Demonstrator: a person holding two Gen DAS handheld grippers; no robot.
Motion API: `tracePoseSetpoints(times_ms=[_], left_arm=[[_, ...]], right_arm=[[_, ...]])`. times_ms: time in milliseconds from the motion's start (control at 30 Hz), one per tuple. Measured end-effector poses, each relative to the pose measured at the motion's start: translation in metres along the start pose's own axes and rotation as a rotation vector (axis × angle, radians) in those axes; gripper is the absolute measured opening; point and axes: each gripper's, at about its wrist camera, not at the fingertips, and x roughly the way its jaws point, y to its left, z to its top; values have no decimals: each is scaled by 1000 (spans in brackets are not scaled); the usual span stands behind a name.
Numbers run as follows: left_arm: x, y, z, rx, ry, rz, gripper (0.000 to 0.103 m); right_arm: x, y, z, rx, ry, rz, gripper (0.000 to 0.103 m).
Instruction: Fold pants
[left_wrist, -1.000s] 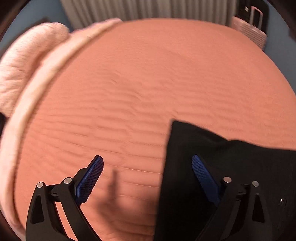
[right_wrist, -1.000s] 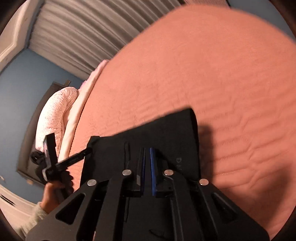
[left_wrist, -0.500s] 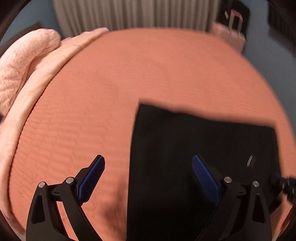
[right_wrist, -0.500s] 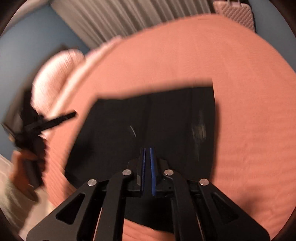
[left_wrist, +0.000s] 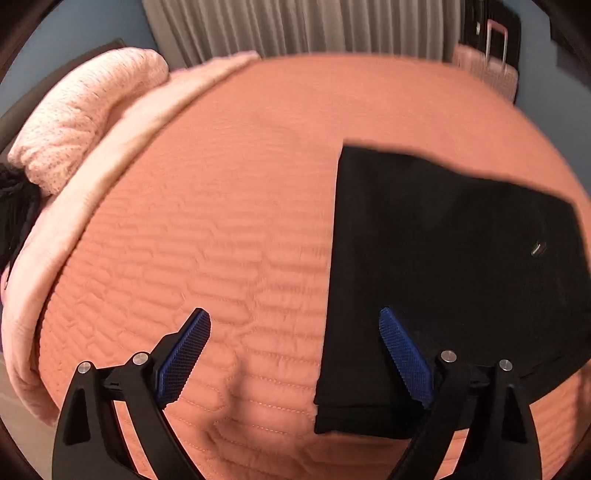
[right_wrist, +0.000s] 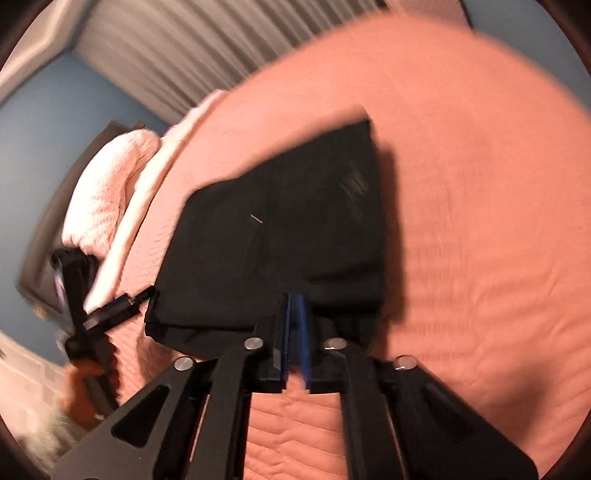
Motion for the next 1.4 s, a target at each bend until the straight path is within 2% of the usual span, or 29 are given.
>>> tracePoseSetpoints(times_ms=[33, 67, 100, 133, 167, 200, 233, 333, 467, 533, 600, 633, 667, 700, 733, 767, 800, 900, 967, 1000, 1033, 1067, 1133, 1200, 1233, 1267, 1300, 1367, 1400], left_arm=[[-3, -2, 2, 3, -13, -15, 94], [3, -10, 1, 33, 9, -18, 94], [17, -18, -1, 77, 45, -2, 95], [39, -23, -8, 136, 107, 52, 96], [43, -15, -10, 119, 109, 20, 95], [38, -8, -4, 68, 94, 4, 89], [27, -1, 10, 18, 48, 29, 89], [19, -8, 56, 30, -39, 15, 92], [76, -8, 120, 49, 27, 41, 92], [112, -14, 137, 114, 78, 90, 92], [161, -10, 142, 197, 136, 177, 95], [181, -6, 141, 225, 164, 200, 96], [196, 0, 139, 226, 172, 188, 98], [204, 13, 145, 186, 152, 168, 98], [209, 25, 148, 136, 163, 189, 98], [211, 34, 151, 104, 169, 163, 98], [210, 38, 154, 102, 162, 172, 97], [185, 36, 162, 104, 107, 227, 93], [144, 34, 164, 63, 20, 143, 93], [131, 33, 164, 62, -6, 105, 93], [112, 30, 162, 74, -37, 47, 94], [95, 22, 152, 98, -53, -9, 96], [78, -4, 125, 182, -36, -77, 96], [76, -29, 80, 262, 17, -77, 96], [88, -33, 56, 290, 72, -52, 96], [94, -36, 39, 289, 96, -39, 97], [85, -23, 31, 214, 51, -53, 97], [73, -7, 30, 127, 89, -27, 93], [63, 1, 27, 83, 86, -47, 95]], right_arm=[[7, 4, 3, -39, 16, -20, 5], [25, -2, 0, -58, 64, -94, 4], [18, -29, -6, -55, 104, -106, 0], [16, -36, -7, -18, 89, -63, 0], [9, -40, -5, 45, 72, -41, 0], [2, -33, 0, 57, 60, -58, 0], [-3, -24, 5, 38, 40, -67, 7], [-1, 10, 35, -52, 0, -39, 7], [33, 29, 76, -106, -3, 20, 7], [54, 29, 93, -126, 13, 11, 7], [71, 8, 102, -126, 61, -18, 7], [79, -13, 100, -121, 101, -87, 6], [86, -32, 97, -104, 125, -88, 0], [84, -48, 95, -49, 113, -11, 0], [76, -57, 96, 25, 95, 5, 0], [68, -55, 98, 38, 68, -47, 0], [60, -42, 101, 13, 32, -53, 7], [66, -26, 98, -113, 36, 3, 3], [88, -48, 105, -74, 83, -104, 1], [87, -62, 105, 13, 79, -60, 0], [72, -67, 104, 89, 29, -52, 0], [59, -59, 101, 83, -15, -64, 7], [40, -43, 83, -17, -35, -47, 6], [47, -50, 64, -81, 40, -146, 4], [48, -66, 53, -36, 83, -187, 4], [40, -72, 46, 37, 65, -149, 4], [25, -73, 40, 91, 31, -111, 7], [4, -57, 24, 30, -12, -79, 7], [3, -58, 19, -5, -1, -92, 7]])
